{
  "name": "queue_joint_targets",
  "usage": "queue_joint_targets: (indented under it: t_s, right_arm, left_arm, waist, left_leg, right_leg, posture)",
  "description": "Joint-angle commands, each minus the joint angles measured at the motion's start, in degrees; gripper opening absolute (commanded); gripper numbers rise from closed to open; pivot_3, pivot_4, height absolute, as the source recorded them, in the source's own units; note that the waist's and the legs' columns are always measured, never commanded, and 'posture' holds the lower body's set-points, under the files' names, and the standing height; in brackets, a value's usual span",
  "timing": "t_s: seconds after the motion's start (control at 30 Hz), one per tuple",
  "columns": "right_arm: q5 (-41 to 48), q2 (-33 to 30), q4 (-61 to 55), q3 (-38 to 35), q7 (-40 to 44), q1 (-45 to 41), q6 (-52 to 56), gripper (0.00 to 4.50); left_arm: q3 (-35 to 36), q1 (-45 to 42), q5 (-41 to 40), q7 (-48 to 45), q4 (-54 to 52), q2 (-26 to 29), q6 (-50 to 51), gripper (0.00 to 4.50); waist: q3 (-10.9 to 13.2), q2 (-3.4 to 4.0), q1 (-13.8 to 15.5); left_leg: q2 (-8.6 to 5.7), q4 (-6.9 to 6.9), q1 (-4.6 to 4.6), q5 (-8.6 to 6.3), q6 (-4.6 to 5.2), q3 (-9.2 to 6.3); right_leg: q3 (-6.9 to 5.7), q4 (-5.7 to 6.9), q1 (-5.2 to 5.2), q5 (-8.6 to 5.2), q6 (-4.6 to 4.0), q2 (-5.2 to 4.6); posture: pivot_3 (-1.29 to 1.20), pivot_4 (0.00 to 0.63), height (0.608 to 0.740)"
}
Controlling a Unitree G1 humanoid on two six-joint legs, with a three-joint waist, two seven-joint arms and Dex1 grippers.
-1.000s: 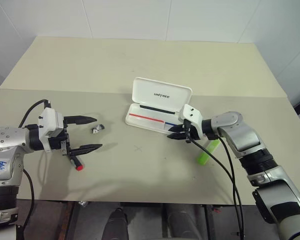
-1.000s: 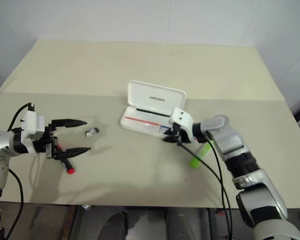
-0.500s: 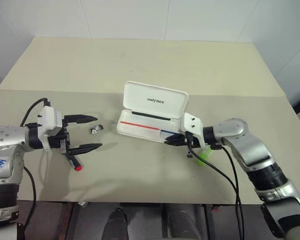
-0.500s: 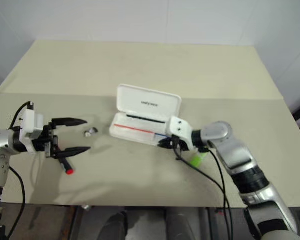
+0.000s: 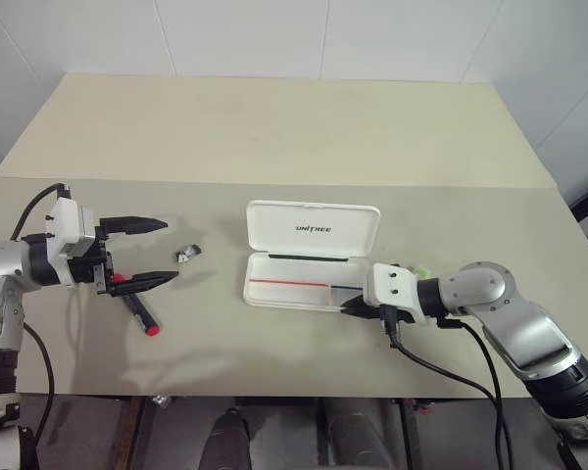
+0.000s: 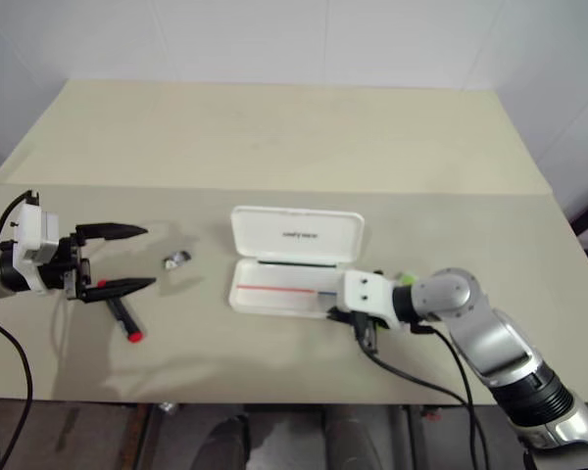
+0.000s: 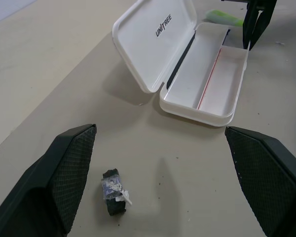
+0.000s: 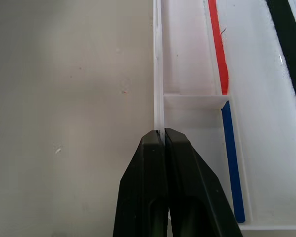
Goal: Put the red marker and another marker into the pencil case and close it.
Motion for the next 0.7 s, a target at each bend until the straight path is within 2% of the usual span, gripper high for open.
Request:
queue_joint_targets:
  t_s: [0.03, 0.07, 0.13, 0.43, 0.47, 0.7]
  right_arm:
    - [-0.47, 0.8, 0.29, 0.35, 0.01, -1.14, -2.48, 0.03]
    - [-0.51, 0.9, 0.56, 0.35, 0.13, -1.23, -2.95, 0.49]
    - [-0.38, 0.78, 0.85, 0.3, 0.64, -1.29, -3.76, 1.07]
    - [1.31, 1.07, -0.18, -0.92, 1.42, -0.61, -5.1, 4.34]
    - [1.54, 1.14, -0.29, -1.06, 1.47, -0.46, -5.51, 4.46]
    - [2.65, 0.98, -0.43, -1.88, 1.87, -0.15, -8.46, 4.46]
  left_arm:
    - [1.74, 0.85, -1.1, 0.87, -2.33, 0.0, -0.38, 4.5]
    - [1.78, 1.15, -1.17, 1.07, -2.64, -0.06, -0.33, 4.5]
    - [1.94, 1.91, -1.23, 1.59, -3.28, -0.06, -0.19, 4.5]
    - [2.63, 5.76, -1.52, 5.35, -8.76, -0.22, 1.62, 4.5]
    - [2.82, 6.33, -1.61, 5.92, -9.71, -0.32, 1.96, 4.5]
    - [4.17, 9.4, -2.21, 7.64, -13.4, 0.06, 3.18, 4.5]
  waist:
    - [0.0, 0.0, 0.02]
    - [0.0, 0.0, 0.01]
    - [0.0, 0.0, 0.03]
    - [0.0, 0.0, 0.12]
    - [0.0, 0.0, 0.12]
    - [0.0, 0.0, 0.06]
  left_leg:
    - [0.0, 0.0, 0.0, 0.0, 0.0, 0.0]
    - [0.0, 0.01, -0.01, 0.0, 0.0, 0.0]
    - [0.0, 0.0, 0.0, 0.0, 0.0, 0.0]
    - [0.01, 0.01, -0.01, 0.0, 0.0, 0.0]
    - [0.01, 0.01, -0.01, 0.0, 0.0, 0.0]
    - [0.01, 0.01, 0.0, 0.0, 0.0, 0.0]
  right_leg:
    - [0.0, 0.0, 0.0, 0.0, 0.0, 0.0]
    - [0.0, 0.0, 0.0, 0.0, 0.01, 0.0]
    - [0.0, 0.0, 0.0, 0.03, 0.05, 0.0]
    - [0.0, 0.02, 0.0, 0.03, 0.06, 0.0]
    - [0.0, 0.01, 0.0, 0.03, 0.06, 0.0]
    - [0.0, 0.02, 0.0, 0.03, 0.05, 0.0]
  posture:
    - [0.0, 0.15, 0.74]
    - [0.0, 0.15, 0.74]
    - [0.0, 0.15, 0.74]
    - [0.0, 0.15, 0.74]
    - [0.0, 0.15, 0.74]
    - [0.0, 0.15, 0.74]
